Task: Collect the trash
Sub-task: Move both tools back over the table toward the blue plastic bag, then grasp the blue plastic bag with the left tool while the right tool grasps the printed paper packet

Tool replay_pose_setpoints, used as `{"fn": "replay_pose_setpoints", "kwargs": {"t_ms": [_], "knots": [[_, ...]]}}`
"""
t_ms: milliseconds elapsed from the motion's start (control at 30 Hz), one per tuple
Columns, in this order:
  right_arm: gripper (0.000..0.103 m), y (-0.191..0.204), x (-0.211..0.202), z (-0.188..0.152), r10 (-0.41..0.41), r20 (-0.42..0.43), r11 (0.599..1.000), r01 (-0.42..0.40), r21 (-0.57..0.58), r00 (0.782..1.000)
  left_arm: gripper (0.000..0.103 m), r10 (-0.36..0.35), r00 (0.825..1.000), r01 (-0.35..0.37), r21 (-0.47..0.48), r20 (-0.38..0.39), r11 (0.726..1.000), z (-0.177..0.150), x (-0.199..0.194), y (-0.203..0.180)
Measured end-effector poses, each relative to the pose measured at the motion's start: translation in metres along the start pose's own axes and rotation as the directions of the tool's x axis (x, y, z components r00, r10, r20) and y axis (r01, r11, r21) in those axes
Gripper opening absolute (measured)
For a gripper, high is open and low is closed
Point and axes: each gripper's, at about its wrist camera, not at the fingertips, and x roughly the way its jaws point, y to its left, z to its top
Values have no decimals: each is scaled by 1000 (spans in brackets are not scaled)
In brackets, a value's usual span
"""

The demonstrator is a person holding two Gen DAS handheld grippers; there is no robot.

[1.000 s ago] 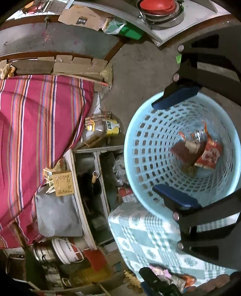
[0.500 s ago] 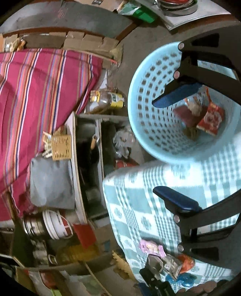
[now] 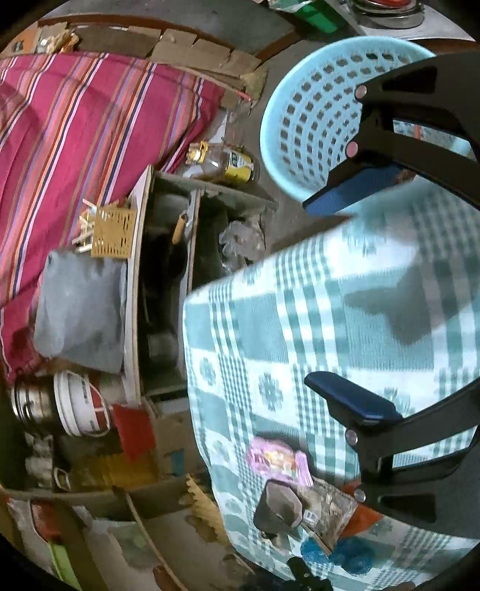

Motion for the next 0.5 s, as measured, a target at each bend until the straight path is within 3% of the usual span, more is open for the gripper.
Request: {"fn": "replay_pose_setpoints", "kwargs": {"t_ms": [400, 500], "knots": [[85, 49, 15, -3, 31, -27, 996, -33, -77, 999, 96, -10, 985, 4, -34, -171, 999, -38, 34, 27], [85, 52, 18, -3, 30, -33, 996, -32, -80, 999, 85, -45, 982, 38, -44, -185, 998, -44, 34, 28]]}}
